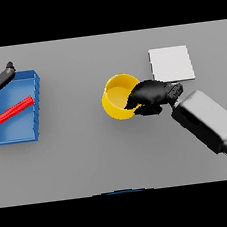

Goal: Pick up the red beaker and tilt it to pour out 1 green nut into yellow bowl. Pick up the yellow bowl and place it on the metallic measuring scale.

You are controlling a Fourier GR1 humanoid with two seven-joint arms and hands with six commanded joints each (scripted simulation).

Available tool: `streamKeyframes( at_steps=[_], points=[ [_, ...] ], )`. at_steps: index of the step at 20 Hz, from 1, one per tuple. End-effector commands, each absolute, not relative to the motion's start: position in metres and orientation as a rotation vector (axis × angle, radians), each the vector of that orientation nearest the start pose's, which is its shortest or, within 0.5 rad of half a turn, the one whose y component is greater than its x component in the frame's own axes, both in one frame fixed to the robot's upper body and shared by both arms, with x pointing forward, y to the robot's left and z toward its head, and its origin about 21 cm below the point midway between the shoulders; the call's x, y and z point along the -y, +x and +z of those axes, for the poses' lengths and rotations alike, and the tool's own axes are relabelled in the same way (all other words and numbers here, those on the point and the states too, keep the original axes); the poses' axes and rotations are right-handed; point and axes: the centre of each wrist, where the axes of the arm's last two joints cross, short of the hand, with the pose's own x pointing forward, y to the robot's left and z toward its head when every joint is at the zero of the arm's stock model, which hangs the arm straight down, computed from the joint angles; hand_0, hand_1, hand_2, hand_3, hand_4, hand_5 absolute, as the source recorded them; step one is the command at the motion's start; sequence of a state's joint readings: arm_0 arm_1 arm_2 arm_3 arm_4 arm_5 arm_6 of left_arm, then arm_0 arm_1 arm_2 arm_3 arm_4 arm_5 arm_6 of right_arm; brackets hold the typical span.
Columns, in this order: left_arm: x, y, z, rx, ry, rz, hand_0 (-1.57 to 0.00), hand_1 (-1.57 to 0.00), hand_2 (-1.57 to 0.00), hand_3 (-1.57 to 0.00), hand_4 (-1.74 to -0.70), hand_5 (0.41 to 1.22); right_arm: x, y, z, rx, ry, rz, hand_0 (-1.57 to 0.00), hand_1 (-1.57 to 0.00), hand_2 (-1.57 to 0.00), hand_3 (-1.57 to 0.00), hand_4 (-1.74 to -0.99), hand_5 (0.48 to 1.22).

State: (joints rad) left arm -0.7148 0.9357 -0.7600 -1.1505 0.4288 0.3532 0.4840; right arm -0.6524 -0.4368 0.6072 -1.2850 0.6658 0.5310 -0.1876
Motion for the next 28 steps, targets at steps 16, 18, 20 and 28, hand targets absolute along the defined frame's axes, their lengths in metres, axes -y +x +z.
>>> streamKeyframes(
  at_steps=[16, 18, 20, 28],
  points=[
    [-0.324, 0.363, 0.129, 1.109, 0.691, -0.455, 0.0, 0.0, 0.0, 0.0, -0.8, 0.755, 0.199, 0.396, 0.133, 1.263, -0.517, 1.825, -1.54, -1.56, -1.57, -1.42, -1.726, 1.221],
    [-0.33, 0.362, 0.126, 1.094, 0.709, -0.463, 0.0, 0.0, 0.0, 0.0, -0.8, 0.755, 0.212, 0.403, 0.134, 1.245, -0.559, 1.802, -1.55, -1.56, -1.57, -1.38, -1.725, 1.221],
    [-0.329, 0.363, 0.128, 1.104, 0.702, -0.454, 0.0, 0.0, 0.0, 0.0, -0.8, 0.754, 0.216, 0.411, 0.135, 1.228, -0.59, 1.788, -1.56, -1.57, -1.57, -1.31, -1.724, 1.221],
    [-0.322, 0.354, 0.135, 1.096, 0.7, -0.433, 0.0, 0.0, 0.0, 0.0, -0.83, 0.767, 0.257, 0.429, 0.11, 1.119, -0.667, 1.662, -1.53, -1.42, -1.5, -1.49, -1.729, 1.221]
  ],
)
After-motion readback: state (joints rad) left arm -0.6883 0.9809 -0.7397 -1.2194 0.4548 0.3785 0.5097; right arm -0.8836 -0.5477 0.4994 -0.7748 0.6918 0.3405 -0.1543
